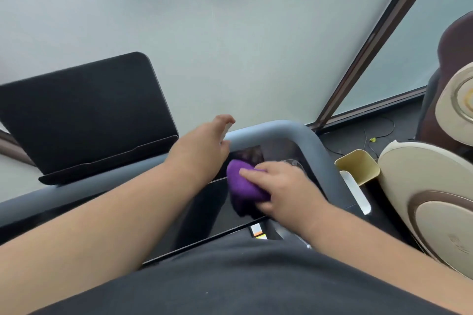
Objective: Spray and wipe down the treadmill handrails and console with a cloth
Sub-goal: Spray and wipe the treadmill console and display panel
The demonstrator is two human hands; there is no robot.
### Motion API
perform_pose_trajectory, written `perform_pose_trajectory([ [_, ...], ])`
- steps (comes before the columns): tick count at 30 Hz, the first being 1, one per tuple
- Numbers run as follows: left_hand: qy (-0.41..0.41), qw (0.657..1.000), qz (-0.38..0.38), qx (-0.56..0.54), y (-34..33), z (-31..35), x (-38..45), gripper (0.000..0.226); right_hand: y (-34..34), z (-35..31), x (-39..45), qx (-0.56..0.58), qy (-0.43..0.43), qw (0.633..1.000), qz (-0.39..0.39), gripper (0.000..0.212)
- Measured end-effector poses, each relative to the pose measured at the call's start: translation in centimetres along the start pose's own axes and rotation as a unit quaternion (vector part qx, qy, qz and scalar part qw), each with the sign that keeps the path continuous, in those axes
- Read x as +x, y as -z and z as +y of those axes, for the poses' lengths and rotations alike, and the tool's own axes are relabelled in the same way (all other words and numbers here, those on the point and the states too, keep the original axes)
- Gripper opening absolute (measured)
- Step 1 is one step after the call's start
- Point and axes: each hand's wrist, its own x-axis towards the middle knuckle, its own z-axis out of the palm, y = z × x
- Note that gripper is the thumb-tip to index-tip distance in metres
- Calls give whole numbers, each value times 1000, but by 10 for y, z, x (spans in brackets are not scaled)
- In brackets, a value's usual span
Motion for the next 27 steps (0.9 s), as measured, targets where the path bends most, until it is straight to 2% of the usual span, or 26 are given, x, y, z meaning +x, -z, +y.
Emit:
perform_pose_trajectory([
  [4,-52,996,-29,71,-17,13,13,32,-27,-7,-14,-61,55,994,-68,71],
  [7,-59,994,-51,76,-26,21,21,32,-28,-4,-12,-78,55,993,-71,73],
  [13,-64,993,-53,86,-34,31,30,32,-30,-4,-15,-65,56,994,-64,72],
  [18,-106,990,-54,72,-36,60,37,35,-27,-1,-25,-33,81,995,-53,69],
  [23,-171,977,-98,78,-53,103,46,42,-22,2,-50,0,91,996,-3,58],
  [27,-181,970,-138,85,-68,126,54,39,-18,11,-72,9,54,998,22,68],
])
